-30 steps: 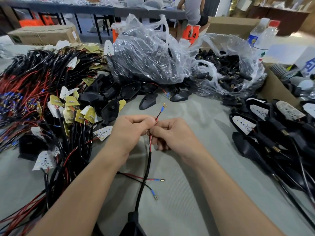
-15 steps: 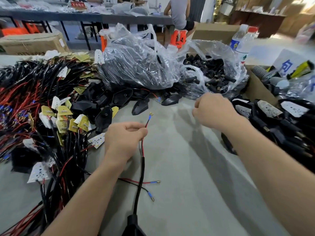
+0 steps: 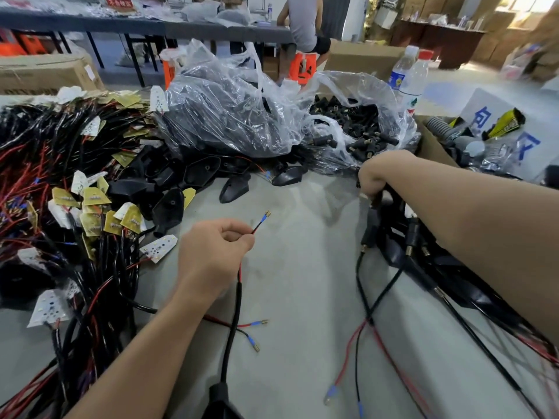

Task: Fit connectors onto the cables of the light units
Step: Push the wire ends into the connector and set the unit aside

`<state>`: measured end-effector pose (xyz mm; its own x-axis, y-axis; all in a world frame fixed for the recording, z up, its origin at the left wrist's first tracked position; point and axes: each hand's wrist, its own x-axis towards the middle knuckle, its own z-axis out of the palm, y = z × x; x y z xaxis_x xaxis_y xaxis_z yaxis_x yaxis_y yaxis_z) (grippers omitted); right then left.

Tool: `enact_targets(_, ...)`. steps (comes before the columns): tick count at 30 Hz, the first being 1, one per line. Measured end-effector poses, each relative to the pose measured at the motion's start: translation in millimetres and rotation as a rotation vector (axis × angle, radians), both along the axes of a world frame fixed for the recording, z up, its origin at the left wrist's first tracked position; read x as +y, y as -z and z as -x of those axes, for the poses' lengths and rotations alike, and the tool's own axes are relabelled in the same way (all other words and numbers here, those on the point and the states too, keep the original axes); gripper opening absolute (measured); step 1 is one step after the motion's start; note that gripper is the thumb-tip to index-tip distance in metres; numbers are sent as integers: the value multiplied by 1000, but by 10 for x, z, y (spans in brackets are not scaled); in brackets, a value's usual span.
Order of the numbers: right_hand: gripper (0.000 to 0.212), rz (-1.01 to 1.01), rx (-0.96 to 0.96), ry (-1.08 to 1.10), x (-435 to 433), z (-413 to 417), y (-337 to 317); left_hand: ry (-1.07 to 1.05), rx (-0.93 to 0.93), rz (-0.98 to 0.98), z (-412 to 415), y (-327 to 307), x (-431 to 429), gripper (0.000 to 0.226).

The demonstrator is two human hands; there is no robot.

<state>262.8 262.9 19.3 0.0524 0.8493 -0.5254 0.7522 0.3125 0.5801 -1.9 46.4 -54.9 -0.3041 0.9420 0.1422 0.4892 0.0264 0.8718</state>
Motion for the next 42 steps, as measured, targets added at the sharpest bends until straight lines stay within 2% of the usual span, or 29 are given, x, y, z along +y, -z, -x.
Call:
enact_targets(5,11,-88,128,-49,-42,52,81,15,-7,-6,17,10,12,34)
enact_targets(7,22,-171,173,-102,-139,78,99,17,-4,-4,16,12,14,34)
enact_targets(10,16,-217,258,-146,-306,161,67,17,16,-3,13,22,15,34)
enact_targets(15,26,-237,390,-363,-699,595,62,-7,25,16,12,8,29,32)
enact_targets(18,23,-297,567,-443,-1037,972,153,-80,19,38,26,7,20,14)
enact_targets(23,22,-450,947,-367,-1393,1263,374,-203,91,77,67,-17,-7,13)
enact_targets(25,26,-500,1186,-219,-1423,1213,433,-207,137,80,81,-13,-16,10)
enact_targets(27,23,-487,1699,102,-1490,1174,458,-213,171,52,93,-2,-18,7)
enact_targets(29,22,-332,2272,533,-1586,1143,466,-219,242,-17,98,6,-27,5)
enact_targets(30,23,-210,2457,716,-1624,1134,474,-215,279,-60,99,7,-29,5)
enact_targets(31,23,-108,2557,850,-1650,1124,482,-203,292,-105,99,7,-31,5)
enact_targets(34,23,27,2554,975,-1681,1112,458,-157,214,-163,85,-1,-27,9)
enact_targets(38,21,-53,2398,742,-1717,1042,521,-50,56,-158,32,-42,-37,13)
enact_targets(42,27,-169,2345,624,-1726,946,540,17,117,-173,19,-80,-56,17)
